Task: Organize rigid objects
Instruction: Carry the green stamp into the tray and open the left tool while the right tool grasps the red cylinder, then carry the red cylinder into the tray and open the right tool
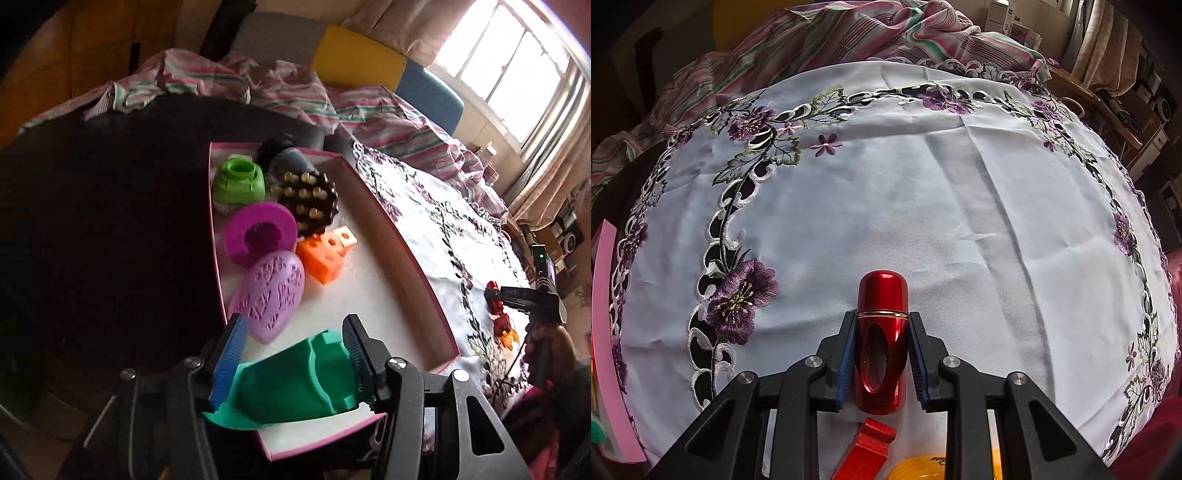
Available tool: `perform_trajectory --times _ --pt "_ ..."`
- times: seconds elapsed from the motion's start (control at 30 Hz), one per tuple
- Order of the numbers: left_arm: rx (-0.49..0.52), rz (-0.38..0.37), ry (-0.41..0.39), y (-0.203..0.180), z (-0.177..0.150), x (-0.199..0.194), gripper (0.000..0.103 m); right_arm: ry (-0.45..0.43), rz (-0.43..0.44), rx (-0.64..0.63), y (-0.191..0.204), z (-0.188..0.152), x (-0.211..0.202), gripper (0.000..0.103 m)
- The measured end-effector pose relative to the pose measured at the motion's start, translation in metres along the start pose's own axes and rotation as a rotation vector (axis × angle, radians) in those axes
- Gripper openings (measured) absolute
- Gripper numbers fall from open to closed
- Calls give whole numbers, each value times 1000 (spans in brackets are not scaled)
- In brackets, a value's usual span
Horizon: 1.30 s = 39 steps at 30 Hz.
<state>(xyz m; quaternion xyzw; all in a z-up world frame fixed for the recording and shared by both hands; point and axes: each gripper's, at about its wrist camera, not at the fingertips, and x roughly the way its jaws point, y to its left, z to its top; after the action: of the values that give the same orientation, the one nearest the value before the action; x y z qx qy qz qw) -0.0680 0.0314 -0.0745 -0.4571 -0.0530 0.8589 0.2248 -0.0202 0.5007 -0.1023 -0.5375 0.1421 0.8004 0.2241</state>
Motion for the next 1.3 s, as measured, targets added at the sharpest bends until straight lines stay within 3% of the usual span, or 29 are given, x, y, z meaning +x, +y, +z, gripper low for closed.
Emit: perform_trajectory --times 0.13,0.2,0.33,0.47,0.57,0.73,0.97,1.3 --pt "16 56 -52 -2 8 3 55 0 -2 -1 0 0 0 26" --pt "3 74 -69 0 13 4 63 1 0 0 0 0 0 26" --pt "-25 129 -117 7 30 10 64 -1 -4 -5 1 0 0 26" --pt "-44 272 -154 13 48 18 63 0 -2 -2 0 0 -1 26" --pt "-119 198 -158 25 53 7 64 1 2 2 0 0 0 26" --pt "-46 245 -178 29 43 -18 65 0 -3 -7 1 1 0 26" --pt "13 442 -111 40 0 -27 65 3 1 -4 0 1 0 26" --pt "232 451 -113 -11 -8 -1 65 3 10 -1 0 1 0 26"
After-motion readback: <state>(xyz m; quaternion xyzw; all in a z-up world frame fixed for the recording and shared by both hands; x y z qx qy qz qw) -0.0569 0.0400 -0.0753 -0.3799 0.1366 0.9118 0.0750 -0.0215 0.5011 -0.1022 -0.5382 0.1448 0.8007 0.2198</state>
